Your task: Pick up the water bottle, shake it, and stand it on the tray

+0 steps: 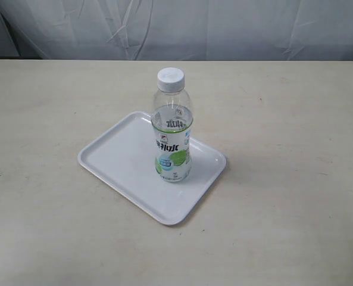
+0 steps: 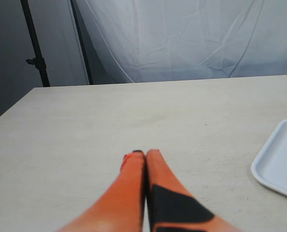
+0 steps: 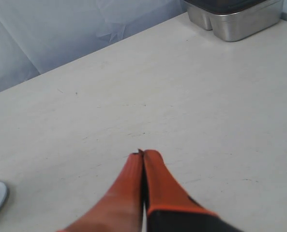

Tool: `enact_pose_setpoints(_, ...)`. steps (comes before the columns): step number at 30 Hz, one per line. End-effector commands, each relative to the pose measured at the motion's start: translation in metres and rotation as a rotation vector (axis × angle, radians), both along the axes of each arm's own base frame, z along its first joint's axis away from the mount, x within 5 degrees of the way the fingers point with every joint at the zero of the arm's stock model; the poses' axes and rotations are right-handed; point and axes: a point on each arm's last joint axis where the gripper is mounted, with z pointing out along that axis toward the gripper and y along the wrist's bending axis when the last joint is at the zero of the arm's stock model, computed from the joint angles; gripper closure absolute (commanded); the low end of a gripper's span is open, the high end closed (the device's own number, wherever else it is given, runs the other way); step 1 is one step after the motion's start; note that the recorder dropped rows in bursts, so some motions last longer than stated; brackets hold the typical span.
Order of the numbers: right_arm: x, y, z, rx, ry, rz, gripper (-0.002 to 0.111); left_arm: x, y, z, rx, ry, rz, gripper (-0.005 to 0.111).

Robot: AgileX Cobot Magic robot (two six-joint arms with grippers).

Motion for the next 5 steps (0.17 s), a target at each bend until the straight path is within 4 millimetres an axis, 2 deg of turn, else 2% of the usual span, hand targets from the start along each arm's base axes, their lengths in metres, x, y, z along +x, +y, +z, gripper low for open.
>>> enact_pose_setpoints(1,0.0,-0.0004,-0.0002,-0.003,-0.012,-0.005,0.109,-0.0002,-0.0004,-0.0001,-0.008,-0.007,-0.005,0.107)
enact_pose_setpoints(5,0.0,-0.0004,-0.0002,-0.003,-0.012,-0.005,0.109,-0.0002,-0.0004,-0.0001,-0.008,-0.007,-0.005,0.107)
